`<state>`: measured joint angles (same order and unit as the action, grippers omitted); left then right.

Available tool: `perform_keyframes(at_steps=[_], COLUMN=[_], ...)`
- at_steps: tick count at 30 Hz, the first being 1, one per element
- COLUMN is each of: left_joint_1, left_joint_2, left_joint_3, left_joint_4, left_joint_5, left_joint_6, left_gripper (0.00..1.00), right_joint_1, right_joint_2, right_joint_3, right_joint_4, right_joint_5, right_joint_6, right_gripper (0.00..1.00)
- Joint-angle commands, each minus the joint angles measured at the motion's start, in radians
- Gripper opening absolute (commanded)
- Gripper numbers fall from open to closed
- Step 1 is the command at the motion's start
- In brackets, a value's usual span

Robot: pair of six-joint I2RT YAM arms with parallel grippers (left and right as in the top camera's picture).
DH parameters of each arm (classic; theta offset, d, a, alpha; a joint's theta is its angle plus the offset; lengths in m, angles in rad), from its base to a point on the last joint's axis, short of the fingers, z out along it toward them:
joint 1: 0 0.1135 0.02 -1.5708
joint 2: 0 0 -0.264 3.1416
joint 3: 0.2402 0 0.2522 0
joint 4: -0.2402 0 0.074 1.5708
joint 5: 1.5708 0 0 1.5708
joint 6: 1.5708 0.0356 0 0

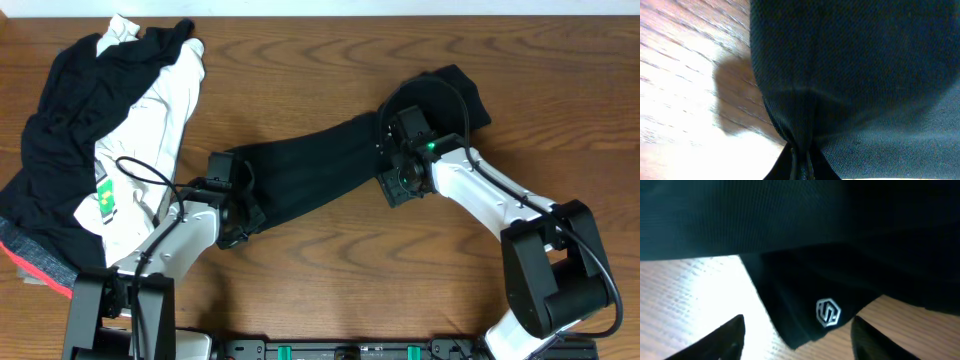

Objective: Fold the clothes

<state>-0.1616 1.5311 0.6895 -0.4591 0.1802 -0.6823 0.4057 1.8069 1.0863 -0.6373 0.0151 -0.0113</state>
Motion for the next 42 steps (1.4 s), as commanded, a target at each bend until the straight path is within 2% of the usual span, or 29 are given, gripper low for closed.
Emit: perform_keyframes(at_steps=[1, 5, 7, 11, 14, 20, 23, 29, 33, 42], left_joint_1=[0.029, 0.035, 0.035, 0.035, 0.035, 0.040, 0.051, 0.084, 0.096, 0.096], left_joint_2=[0.053, 0.053, 0.053, 0.053, 0.037, -0.071, -0.137, -0.259, -0.301, -0.343], left_joint_3=[-0.035, -0.035, -0.035, -0.034, -0.023, 0.071, 0.131, 0.241, 0.319, 0.534], left_joint_4=[-0.010, -0.007, -0.006, -0.002, -0.006, -0.053, -0.066, 0.029, 0.081, 0.050], left_joint_5=[-0.118, -0.118, -0.118, -0.117, -0.117, -0.117, -0.118, -0.122, -0.121, -0.117], left_joint_6=[0.036, 0.039, 0.039, 0.047, 0.066, 0.139, 0.151, 0.150, 0.151, 0.191], left_gripper=[0.06, 0.06, 0.06, 0.06, 0.06, 0.06, 0.06, 0.06, 0.06, 0.06], right_joint_1=[-0.014, -0.013, -0.014, -0.014, -0.019, -0.084, -0.143, -0.291, -0.376, -0.492], right_joint_2=[0.013, 0.013, 0.013, 0.012, -0.011, -0.158, -0.243, -0.379, -0.425, -0.465], right_joint_3=[-0.035, -0.079, -0.091, -0.092, -0.076, 0.021, 0.072, 0.164, 0.220, 0.379], right_joint_4=[0.035, 0.098, 0.118, 0.146, 0.151, 0.104, 0.094, 0.090, 0.091, 0.011], right_joint_5=[-0.005, -0.004, -0.003, 0.061, 0.111, 0.161, 0.172, 0.172, 0.139, 0.108], right_joint_6=[0.019, 0.059, 0.068, 0.145, 0.204, 0.212, 0.183, 0.064, 0.039, -0.029], right_gripper=[0.59, 0.51, 0.41, 0.14, 0.06, 0.05, 0.01, 0.01, 0.01, 0.01])
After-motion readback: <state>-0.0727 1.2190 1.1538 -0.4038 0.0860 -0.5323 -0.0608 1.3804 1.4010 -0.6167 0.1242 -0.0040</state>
